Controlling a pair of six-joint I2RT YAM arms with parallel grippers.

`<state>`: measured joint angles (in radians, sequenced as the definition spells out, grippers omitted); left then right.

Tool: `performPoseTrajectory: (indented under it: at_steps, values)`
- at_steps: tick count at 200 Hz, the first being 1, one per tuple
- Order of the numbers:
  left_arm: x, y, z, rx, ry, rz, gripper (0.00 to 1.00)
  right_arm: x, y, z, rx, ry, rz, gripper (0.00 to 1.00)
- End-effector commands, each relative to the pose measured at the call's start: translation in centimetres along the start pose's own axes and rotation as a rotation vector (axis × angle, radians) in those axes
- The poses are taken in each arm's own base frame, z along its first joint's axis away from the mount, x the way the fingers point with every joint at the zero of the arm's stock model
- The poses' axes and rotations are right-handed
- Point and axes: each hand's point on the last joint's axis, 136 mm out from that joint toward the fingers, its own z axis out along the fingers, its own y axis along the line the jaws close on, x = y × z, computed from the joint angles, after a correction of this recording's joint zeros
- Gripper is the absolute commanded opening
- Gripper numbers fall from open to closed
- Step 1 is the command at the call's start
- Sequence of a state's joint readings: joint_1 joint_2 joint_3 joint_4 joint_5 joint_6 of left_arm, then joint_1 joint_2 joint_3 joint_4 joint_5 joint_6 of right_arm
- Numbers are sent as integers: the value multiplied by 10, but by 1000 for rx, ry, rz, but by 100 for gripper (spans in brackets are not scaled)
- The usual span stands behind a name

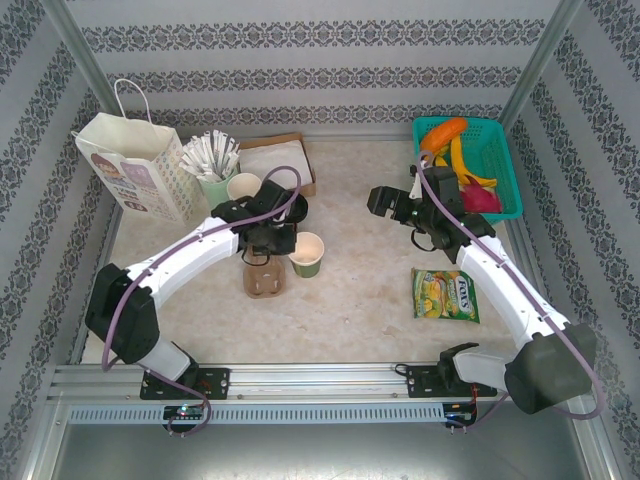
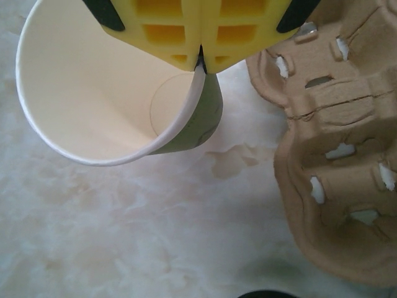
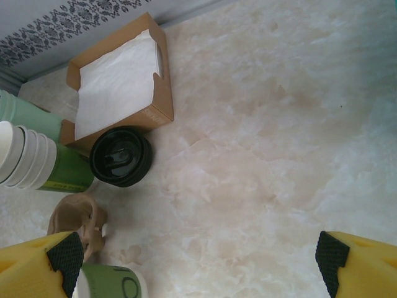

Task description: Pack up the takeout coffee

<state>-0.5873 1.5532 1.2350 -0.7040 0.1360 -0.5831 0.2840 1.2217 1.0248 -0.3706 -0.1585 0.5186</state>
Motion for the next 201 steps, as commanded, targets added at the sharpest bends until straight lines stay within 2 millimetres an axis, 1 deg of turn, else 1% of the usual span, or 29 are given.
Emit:
performPoseTrajectory:
  at_steps: [1,18,27,37,51,70,96,115,163,201]
  values:
    - [-7,6,15,-27,-45,6,0,0,4,0,-11,-10,16,98]
    - [-4,15,21,-71,-39,16,0,2,9,2,-3,-9,-21,98]
    - [-3,18,22,-81,-42,24,0,2,11,3,5,-12,-31,98]
    - [-2,19,23,-83,-43,34,0,5,17,6,-22,11,-45,98]
    - [-1,22,23,-94,-43,48,0,10,25,11,-45,47,-58,98]
    - [1,25,19,-123,-24,61,0,11,28,17,-29,56,-71,98]
    - [-5,20,5,-118,-28,75,0,11,33,22,-43,67,-75,98]
    - [-7,17,2,-110,-22,98,1,10,35,24,-45,70,-74,98]
    - [-3,16,7,-114,28,138,5,13,36,28,-50,77,-93,98]
    - [0,6,9,-59,49,145,9,16,39,30,-47,86,-127,98]
